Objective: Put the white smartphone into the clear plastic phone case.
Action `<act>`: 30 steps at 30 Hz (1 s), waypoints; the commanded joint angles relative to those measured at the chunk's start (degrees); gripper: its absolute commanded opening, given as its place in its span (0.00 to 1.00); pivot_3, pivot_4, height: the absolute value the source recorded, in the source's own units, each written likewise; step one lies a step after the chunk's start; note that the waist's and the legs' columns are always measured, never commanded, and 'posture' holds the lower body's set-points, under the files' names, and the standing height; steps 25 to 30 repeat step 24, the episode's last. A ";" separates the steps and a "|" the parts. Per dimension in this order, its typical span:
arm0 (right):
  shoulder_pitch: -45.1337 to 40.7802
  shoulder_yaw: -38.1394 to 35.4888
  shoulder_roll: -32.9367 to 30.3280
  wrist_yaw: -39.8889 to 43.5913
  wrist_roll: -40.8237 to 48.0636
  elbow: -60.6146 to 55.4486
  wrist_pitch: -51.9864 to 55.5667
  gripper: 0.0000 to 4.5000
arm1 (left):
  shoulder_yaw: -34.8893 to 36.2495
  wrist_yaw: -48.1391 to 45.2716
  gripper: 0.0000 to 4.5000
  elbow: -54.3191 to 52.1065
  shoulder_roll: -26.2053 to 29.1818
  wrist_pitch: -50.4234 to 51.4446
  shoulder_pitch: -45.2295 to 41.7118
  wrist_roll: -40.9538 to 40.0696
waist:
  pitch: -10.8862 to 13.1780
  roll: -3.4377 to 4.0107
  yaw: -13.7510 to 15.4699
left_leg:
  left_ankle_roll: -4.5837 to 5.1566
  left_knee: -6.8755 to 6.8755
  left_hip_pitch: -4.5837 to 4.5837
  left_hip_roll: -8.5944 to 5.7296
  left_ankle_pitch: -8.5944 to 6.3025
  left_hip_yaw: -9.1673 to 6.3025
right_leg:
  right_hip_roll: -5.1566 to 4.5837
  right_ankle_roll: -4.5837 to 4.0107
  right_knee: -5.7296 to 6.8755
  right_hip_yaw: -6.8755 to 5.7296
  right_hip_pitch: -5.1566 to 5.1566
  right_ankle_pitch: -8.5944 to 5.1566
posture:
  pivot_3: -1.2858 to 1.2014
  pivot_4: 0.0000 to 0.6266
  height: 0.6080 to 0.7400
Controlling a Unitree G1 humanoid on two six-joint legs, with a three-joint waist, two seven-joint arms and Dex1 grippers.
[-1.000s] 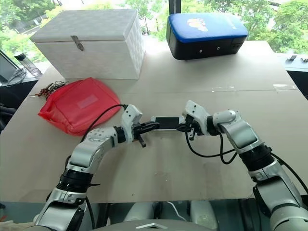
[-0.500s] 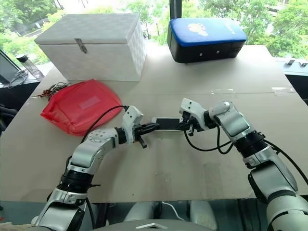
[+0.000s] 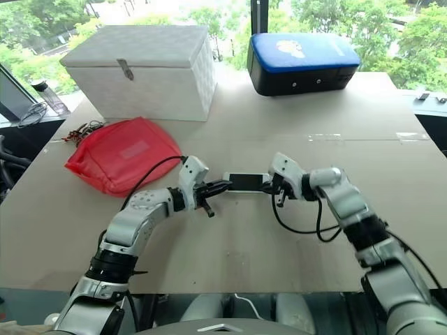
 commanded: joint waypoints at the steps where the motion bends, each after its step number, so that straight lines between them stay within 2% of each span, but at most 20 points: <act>1: 5.87 -6.27 -0.44 -3.98 2.60 -8.19 -3.18 0.06 | 4.62 1.93 0.00 -5.83 -1.21 -4.53 1.38 -2.42 | 0.18 0.07 0.10 | -0.04 0.01 -0.22 0.01 0.03 -0.03 | 0.01 0.00 0.01 -0.04 -0.22 0.00 | 0.52 0.24 1.00; 2: 7.30 -7.60 -0.80 -4.87 3.06 -10.30 -3.35 0.13 | 5.42 2.49 0.00 -6.52 -1.40 -5.27 1.86 -2.54 | 0.24 0.08 0.14 | -0.07 0.07 -0.66 0.01 0.04 -0.04 | 0.02 0.00 0.05 -0.06 -0.61 0.00 | 0.52 0.24 1.00; 5: 14.52 -12.42 -3.40 -6.89 4.42 -18.33 -2.33 0.39 | 8.72 1.71 0.18 -11.57 -0.37 -1.92 5.12 -7.40 | 0.31 0.09 0.27 | -0.08 0.23 -1.57 0.01 0.05 0.00 | 0.02 -0.01 0.08 -0.09 -1.43 0.01 | 0.52 0.24 1.00; 6: 17.41 -13.99 -4.53 -7.05 4.95 -21.17 -2.11 0.53 | 10.15 1.76 0.30 -13.61 0.19 -0.22 6.41 -9.36 | 0.35 0.08 0.25 | -0.08 0.30 -1.84 0.00 0.05 0.00 | 0.01 -0.01 0.07 -0.09 -1.62 0.01 | 0.52 0.24 1.00; 7: 19.93 -15.45 -5.48 -7.26 5.65 -23.55 -1.55 0.59 | 11.17 1.66 0.37 -15.22 1.07 0.39 7.68 -10.17 | 0.44 0.09 0.29 | -0.08 0.37 -1.88 -0.01 0.05 0.02 | 0.01 -0.01 0.06 -0.10 -1.64 0.01 | 0.52 0.24 1.00; 8: 21.59 -16.32 -6.07 -7.56 6.19 -25.18 -1.13 0.73 | 11.81 1.69 0.49 -16.35 1.75 0.93 8.60 -10.76 | 0.50 0.07 0.28 | -0.07 0.40 -1.93 0.00 0.04 0.02 | 0.00 0.00 0.00 -0.09 -1.64 0.00 | 0.52 0.24 1.00; 11: 28.87 -21.71 -8.09 -7.94 9.04 -30.81 0.45 1.00 | 15.65 0.04 0.78 -21.03 5.68 3.47 14.20 -14.56 | 0.80 0.13 0.10 | -0.05 0.22 -1.88 0.02 0.04 0.05 | 0.01 0.00 -0.03 -0.03 -1.67 0.00 | 0.52 0.24 1.00; 13: 34.78 -25.77 -9.09 -8.28 10.29 -34.13 0.80 1.00 | 18.45 -1.97 0.99 -23.45 8.90 3.25 19.72 -15.75 | 0.98 0.24 0.15 | -0.05 0.07 -1.73 0.03 0.04 0.07 | 0.01 0.00 0.02 0.01 -1.63 0.00 | 0.52 0.24 1.00; 16: 41.11 -30.21 -9.39 -9.19 11.69 -37.66 1.14 1.00 | 21.19 -4.04 0.99 -25.54 12.45 1.09 26.78 -14.68 | 1.10 0.31 0.26 | -0.05 0.07 -1.59 0.06 0.05 0.11 | 0.02 -0.01 0.08 0.03 -1.54 0.00 | 0.52 0.24 1.00; 20: 46.44 -33.31 -8.16 -11.28 13.48 -41.42 2.02 1.00 | 24.30 -4.92 0.99 -27.08 14.07 0.49 32.98 -15.88 | 1.16 0.27 0.39 | -0.04 0.09 -1.48 0.06 0.05 0.13 | 0.01 -0.01 0.05 0.04 -1.40 0.00 | 0.52 0.24 1.00; 30: 48.59 -33.04 -6.69 -13.75 13.29 -43.27 2.15 1.00 | 26.00 -4.95 0.99 -26.43 13.88 0.29 33.28 -17.58 | 1.18 0.25 0.52 | -0.05 0.09 -1.46 0.06 0.05 0.08 | 0.02 -0.01 0.07 -0.03 -1.38 0.00 | 0.52 0.24 1.00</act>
